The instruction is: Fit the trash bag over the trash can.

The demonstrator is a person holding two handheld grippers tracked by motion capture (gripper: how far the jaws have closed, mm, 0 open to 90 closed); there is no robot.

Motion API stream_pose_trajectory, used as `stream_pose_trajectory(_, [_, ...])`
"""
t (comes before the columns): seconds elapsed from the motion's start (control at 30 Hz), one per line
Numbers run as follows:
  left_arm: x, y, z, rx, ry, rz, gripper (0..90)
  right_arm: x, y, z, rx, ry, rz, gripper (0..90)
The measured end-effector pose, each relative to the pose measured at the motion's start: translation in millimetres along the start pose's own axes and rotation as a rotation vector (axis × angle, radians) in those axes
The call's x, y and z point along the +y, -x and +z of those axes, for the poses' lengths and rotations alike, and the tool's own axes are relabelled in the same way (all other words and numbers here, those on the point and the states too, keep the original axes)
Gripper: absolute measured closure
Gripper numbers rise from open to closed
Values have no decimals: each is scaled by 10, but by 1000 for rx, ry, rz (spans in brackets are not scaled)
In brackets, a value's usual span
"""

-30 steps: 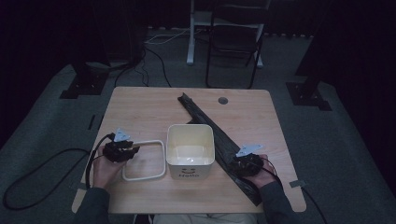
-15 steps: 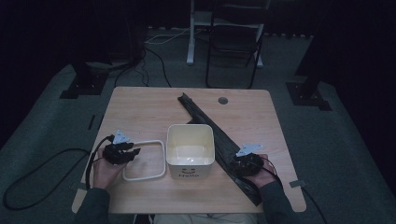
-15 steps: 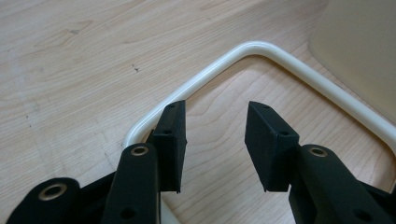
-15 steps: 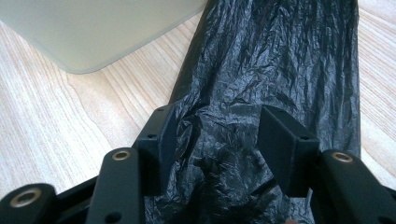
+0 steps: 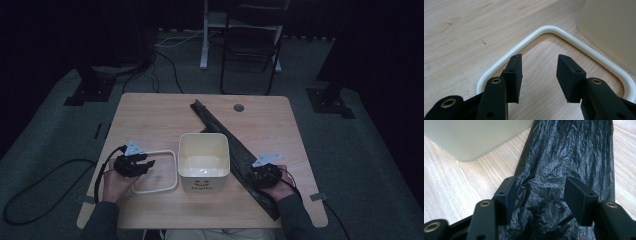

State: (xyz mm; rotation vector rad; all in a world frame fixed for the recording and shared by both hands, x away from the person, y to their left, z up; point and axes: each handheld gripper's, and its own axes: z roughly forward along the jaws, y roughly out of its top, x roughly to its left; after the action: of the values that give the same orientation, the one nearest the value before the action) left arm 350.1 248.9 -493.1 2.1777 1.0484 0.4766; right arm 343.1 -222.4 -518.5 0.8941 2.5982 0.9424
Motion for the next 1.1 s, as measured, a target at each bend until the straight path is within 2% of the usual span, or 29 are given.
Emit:
stream_pose_trajectory(0.23, [12,33,27,-13,1,13,551,31,-2,8,-26,3,20,291])
stream_pose_trajectory(0.43, [18,55,52,-19,-2,23,546,49,-1,17,-40,13,35,244])
stream_pose_trajectory(1.1, [14,105,97,-37,-3,42,533,109,-39,121,-58,3,39,201])
